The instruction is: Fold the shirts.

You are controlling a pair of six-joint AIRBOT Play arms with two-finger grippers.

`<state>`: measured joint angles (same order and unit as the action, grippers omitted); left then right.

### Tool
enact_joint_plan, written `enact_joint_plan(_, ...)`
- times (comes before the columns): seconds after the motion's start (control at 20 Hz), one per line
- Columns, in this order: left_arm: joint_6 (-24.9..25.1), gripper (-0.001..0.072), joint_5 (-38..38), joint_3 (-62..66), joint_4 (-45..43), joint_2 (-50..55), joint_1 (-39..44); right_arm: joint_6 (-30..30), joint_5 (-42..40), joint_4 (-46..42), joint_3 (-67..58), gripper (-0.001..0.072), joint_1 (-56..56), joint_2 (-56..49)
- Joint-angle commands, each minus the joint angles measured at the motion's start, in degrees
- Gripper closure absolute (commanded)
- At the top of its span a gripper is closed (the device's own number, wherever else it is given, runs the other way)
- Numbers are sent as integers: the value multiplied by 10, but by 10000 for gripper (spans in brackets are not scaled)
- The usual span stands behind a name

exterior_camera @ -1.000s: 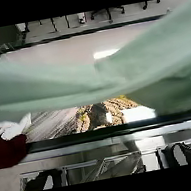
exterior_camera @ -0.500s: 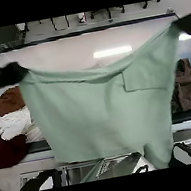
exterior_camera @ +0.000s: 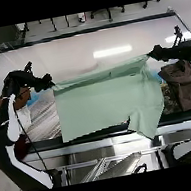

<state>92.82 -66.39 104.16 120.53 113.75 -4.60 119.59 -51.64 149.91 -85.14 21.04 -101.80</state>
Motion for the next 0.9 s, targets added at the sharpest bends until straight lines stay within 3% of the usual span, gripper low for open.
enact_joint_plan(0.0, -15, 694, -28, 147, 10, 94, 1, -31, 7, 3, -94, 691, 1, -65)
enact_joint_plan(0.1, -15, 694, -36, 151, 10, 87, 1, -31, -22, -22, -102, 691, 7, -57)
enact_joint_plan(0.4, 27, 694, -92, 69, 5, 37, 5, -104, -143, -288, -88, 691, 5, -39)
enact_joint_plan(0.85, 71, 694, -168, 68, -105, 38, 44, -99, -106, -323, -25, 690, -10, -40)
